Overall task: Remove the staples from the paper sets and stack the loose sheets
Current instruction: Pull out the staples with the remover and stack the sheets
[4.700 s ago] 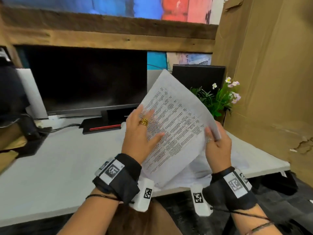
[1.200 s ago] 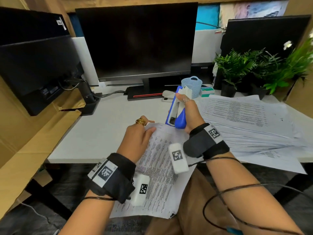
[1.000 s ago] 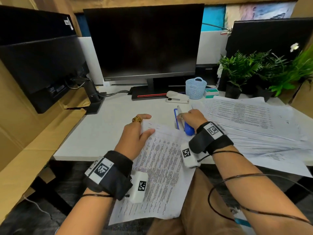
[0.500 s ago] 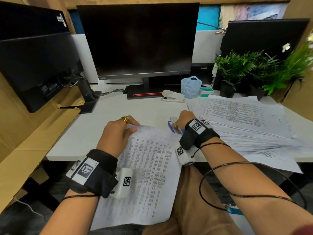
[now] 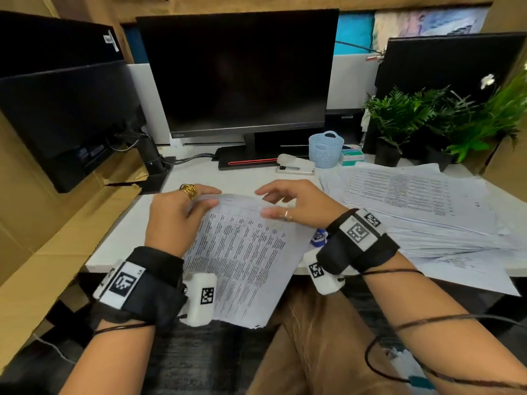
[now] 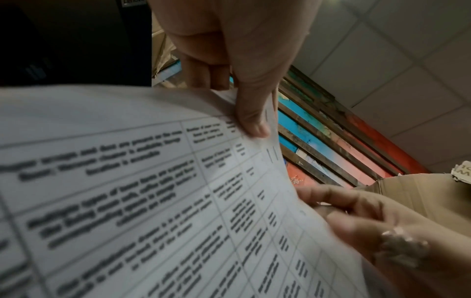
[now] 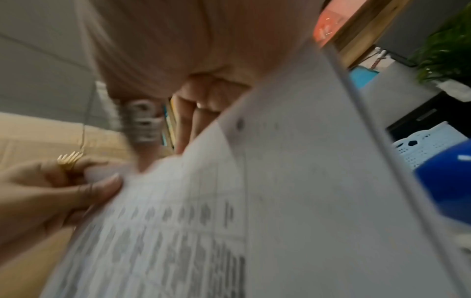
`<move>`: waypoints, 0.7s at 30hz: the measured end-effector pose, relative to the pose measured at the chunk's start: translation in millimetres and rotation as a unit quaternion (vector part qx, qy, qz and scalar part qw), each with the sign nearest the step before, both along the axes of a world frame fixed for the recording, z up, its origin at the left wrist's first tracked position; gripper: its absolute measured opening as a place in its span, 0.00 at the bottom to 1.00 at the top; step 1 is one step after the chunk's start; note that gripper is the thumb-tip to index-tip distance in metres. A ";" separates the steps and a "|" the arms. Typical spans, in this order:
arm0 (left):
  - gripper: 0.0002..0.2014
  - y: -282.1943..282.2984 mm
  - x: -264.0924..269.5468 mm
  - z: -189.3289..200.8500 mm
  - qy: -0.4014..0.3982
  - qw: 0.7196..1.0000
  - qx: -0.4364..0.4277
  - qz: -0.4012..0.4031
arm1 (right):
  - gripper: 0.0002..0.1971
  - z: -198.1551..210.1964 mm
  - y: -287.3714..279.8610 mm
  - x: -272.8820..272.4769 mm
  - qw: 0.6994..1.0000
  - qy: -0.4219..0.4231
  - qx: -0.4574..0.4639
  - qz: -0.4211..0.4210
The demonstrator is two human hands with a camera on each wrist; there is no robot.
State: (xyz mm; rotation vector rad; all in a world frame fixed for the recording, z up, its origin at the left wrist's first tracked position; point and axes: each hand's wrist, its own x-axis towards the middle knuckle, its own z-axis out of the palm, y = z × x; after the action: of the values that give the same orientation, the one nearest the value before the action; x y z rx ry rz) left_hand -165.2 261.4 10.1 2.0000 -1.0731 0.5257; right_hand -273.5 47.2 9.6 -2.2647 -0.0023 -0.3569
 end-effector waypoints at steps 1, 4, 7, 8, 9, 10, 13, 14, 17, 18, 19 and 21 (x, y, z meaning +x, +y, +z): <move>0.06 -2.3 -0.7 -1.1 0.010 1.000 -0.016 0.000 | 0.16 -4.4 4.1 0.4 1.000 -0.008 -0.024 0.007; 0.03 -3.6 -0.7 -3.2 0.038 0.999 -0.035 -0.012 | 0.16 -16.9 10.2 1.6 0.996 -0.078 0.002 -0.031; 0.09 2.8 2.7 -5.8 0.060 0.997 -0.029 -0.049 | 0.13 -30.0 11.9 -0.5 0.984 -0.167 -0.030 -0.055; 0.11 4.8 4.0 -6.7 0.043 0.997 -0.026 -0.062 | 0.10 -34.0 12.4 -1.2 0.974 -0.212 -0.053 -0.055; 0.12 6.0 5.0 -7.7 0.021 0.996 -0.031 -0.082 | 0.09 -37.2 13.4 -2.6 0.962 -0.259 -0.070 -0.052; 0.13 6.6 5.2 -8.3 -0.001 0.993 -0.042 -0.107 | 0.08 -39.9 13.9 -4.1 0.950 -0.300 -0.078 -0.051; 0.13 6.1 2.4 -11.3 -0.061 0.982 -0.073 -0.162 | 0.11 -48.5 13.6 -9.3 0.910 -0.390 -0.127 -0.065; 0.13 5.3 1.6 -12.6 -0.067 0.980 -0.080 -0.172 | 0.11 -50.1 13.7 -11.1 0.896 -0.411 -0.151 -0.070; 0.14 2.8 1.3 -19.1 -0.021 0.977 -0.111 -0.181 | 0.17 -49.7 14.5 -15.9 0.873 -0.447 -0.182 -0.071; 0.15 1.9 2.0 -21.2 0.003 0.976 -0.122 -0.180 | 0.19 -48.6 14.5 -17.4 0.869 -0.453 -0.187 -0.074; 0.16 0.4 2.2 -22.9 0.020 0.975 -0.129 -0.180 | 0.20 -47.5 14.3 -19.0 0.866 -0.455 -0.193 -0.078; 0.17 -2.7 0.4 -24.2 0.038 0.974 -0.140 -0.177 | 0.19 -46.2 12.3 -22.6 0.863 -0.455 -0.202 -0.085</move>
State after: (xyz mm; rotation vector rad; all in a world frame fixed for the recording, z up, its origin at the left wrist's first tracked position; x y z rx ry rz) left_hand -164.8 258.7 -14.1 1.5295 -1.2019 0.3833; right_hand -296.1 59.4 -36.6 -2.2723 -0.4018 -1.6190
